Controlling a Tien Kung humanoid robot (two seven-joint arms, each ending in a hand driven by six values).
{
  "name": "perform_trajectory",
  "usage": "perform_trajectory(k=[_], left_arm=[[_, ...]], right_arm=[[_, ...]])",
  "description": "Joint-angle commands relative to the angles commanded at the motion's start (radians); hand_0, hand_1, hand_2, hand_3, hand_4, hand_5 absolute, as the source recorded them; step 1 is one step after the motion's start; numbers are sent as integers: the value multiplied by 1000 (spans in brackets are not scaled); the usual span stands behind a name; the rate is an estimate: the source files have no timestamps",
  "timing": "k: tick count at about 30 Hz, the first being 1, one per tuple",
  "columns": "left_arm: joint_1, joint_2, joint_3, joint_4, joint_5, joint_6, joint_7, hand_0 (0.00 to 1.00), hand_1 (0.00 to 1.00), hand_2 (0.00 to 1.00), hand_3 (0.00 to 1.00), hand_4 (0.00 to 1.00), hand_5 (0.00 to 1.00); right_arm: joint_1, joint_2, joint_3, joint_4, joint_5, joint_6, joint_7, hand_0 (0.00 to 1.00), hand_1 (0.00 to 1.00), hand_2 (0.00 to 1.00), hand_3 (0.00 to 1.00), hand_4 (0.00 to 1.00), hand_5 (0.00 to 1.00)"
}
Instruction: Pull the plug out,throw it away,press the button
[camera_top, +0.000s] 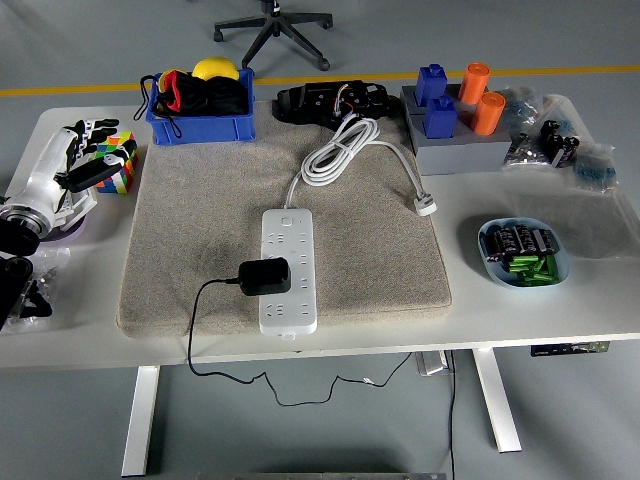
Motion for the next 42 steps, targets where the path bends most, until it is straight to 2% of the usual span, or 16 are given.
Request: perform_trajectory(k=[8,11,12,17,18,20,23,24,25,29,30,34,41,42], left_arm=[[2,7,31,-26,-5,-6,4,875,888,825,794,722,437],[8,19,64,-60,-6,-14,3,875,888,825,794,722,437],[8,23,74,-70,-9,-17,2,874,887,821,801,737,387],[1,77,184,-157,-26,-46,10,874,887,821,801,737,387],[0,84,203,-169,-28,-51,13,873,879,813,816,845,238],[-3,105,256,-207,-30,-75,33,873,879,813,816,845,238],[-5,120,308,-241,-19,-95,48,873,879,813,816,845,238],[-6,124,330,-253,-11,-105,54,873,882,824,858,927,224],[-8,127,352,-263,-3,-113,59,873,882,824,858,927,224],[-20,134,428,-286,20,-126,65,873,882,824,858,927,224],[-24,134,444,-289,27,-127,65,874,886,828,862,990,221],[-43,130,514,-291,47,-130,70,874,886,828,862,990,221],[-63,122,571,-284,53,-129,75,874,882,819,850,998,207],[-66,120,578,-283,54,-129,76,871,865,787,828,998,125]], right_arm=[[-1,0,-3,0,2,1,1,739,663,645,614,654,473],[-1,2,-2,0,4,1,1,739,663,645,614,654,473],[-1,2,-2,0,4,1,1,739,663,645,614,653,476],[0,1,0,0,3,2,-2,739,663,645,614,653,476],[0,1,0,0,3,2,-2,740,663,645,614,653,475],[1,1,-1,0,3,3,-2,740,663,645,614,653,475],[2,2,0,0,3,4,-2,740,663,645,614,653,475],[1,3,-1,0,3,5,-2,740,663,645,614,653,473],[1,4,-1,0,3,6,-2,740,663,645,614,653,473],[0,4,-4,0,3,7,-3,740,663,645,614,653,473],[0,3,-4,0,3,8,-4,740,663,645,614,652,473],[3,1,-8,0,5,7,-5,740,663,645,614,652,473],[5,-3,-14,0,6,6,-6,739,663,646,614,653,473],[5,-3,-15,0,6,6,-6,739,663,646,614,653,472]])
